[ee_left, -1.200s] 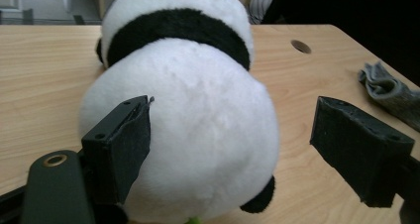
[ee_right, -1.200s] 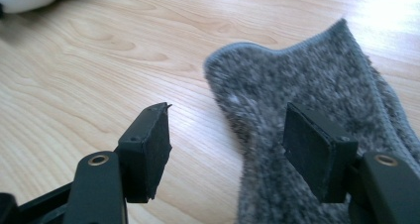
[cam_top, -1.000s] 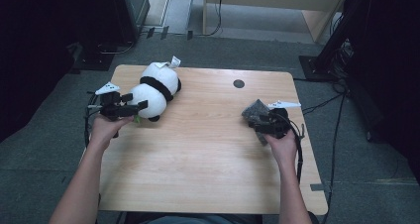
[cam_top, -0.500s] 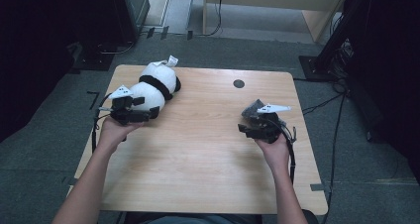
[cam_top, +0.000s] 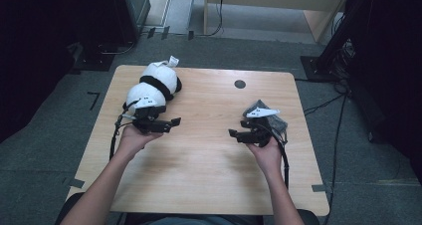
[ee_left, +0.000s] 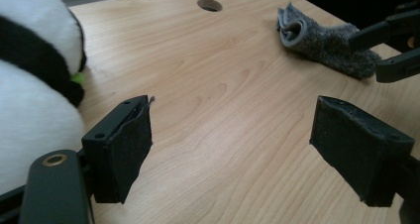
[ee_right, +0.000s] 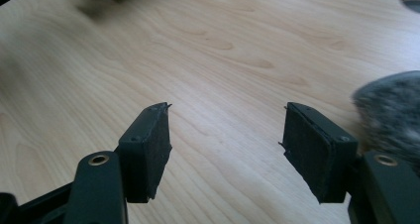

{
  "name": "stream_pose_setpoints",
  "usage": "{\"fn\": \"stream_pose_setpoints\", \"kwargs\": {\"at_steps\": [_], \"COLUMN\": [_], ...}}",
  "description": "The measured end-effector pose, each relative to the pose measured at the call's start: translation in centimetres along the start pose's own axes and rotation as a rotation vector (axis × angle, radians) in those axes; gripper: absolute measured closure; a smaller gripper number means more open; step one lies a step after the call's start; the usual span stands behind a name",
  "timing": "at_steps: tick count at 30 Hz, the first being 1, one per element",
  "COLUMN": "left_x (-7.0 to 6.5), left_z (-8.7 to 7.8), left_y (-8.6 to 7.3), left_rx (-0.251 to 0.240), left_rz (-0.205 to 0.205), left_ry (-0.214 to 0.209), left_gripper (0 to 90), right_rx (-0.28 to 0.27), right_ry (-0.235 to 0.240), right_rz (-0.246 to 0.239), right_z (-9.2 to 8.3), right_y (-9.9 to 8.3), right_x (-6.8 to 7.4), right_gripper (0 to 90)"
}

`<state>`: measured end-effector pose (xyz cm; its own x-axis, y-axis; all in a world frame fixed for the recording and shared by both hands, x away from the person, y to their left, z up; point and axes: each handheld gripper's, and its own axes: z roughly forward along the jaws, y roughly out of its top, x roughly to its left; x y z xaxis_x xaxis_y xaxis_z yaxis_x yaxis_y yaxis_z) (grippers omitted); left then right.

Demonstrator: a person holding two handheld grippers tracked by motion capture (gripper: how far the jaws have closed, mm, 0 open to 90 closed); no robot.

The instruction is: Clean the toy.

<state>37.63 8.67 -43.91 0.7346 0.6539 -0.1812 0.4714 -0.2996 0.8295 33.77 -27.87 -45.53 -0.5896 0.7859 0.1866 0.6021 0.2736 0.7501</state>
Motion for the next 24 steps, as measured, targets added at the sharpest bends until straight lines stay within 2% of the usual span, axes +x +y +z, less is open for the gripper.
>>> {"fn": "stream_pose_setpoints", "kwargs": {"at_steps": [3,6,11,14,16,19,22,24], "left_x": [-0.8,-1.5,-3.0,-3.4,-3.7,-3.9,-4.1,-4.1], "left_z": [0.7,1.4,2.8,3.6,4.0,4.7,5.3,5.8], "left_y": [-0.3,-0.6,-1.4,-2.0,-2.3,-2.6,-3.0,-3.3], "left_rx": [0.018,0.04,0.095,0.117,0.138,0.154,0.172,0.194], "left_rz": [0.013,0.011,0.042,0.043,0.062,0.066,0.07,0.087], "left_ry": [-0.004,-0.013,-0.03,-0.038,-0.033,-0.018,-0.02,-0.002], "left_gripper": [16.2,16.2,16.2,16.2,16.2,16.2,16.2,16.2], "right_rx": [0.018,0.027,0.044,0.061,0.069,0.093,0.115,0.12], "right_ry": [0.036,0.043,0.058,0.056,0.063,0.089,0.082,0.072], "right_rz": [-0.008,-0.023,-0.039,-0.042,-0.042,-0.039,-0.052,-0.052], "right_z": [0.9,1.6,3.1,3.9,4.5,5.4,6.1,6.6], "right_y": [-0.1,-0.1,-0.4,-0.6,-0.7,-1.0,-1.3,-1.5], "right_x": [0.5,0.9,1.8,2.3,2.5,2.6,2.8,2.8], "right_gripper": [35.3,35.3,35.3,35.3,35.3,35.8,35.8,35.9]}}
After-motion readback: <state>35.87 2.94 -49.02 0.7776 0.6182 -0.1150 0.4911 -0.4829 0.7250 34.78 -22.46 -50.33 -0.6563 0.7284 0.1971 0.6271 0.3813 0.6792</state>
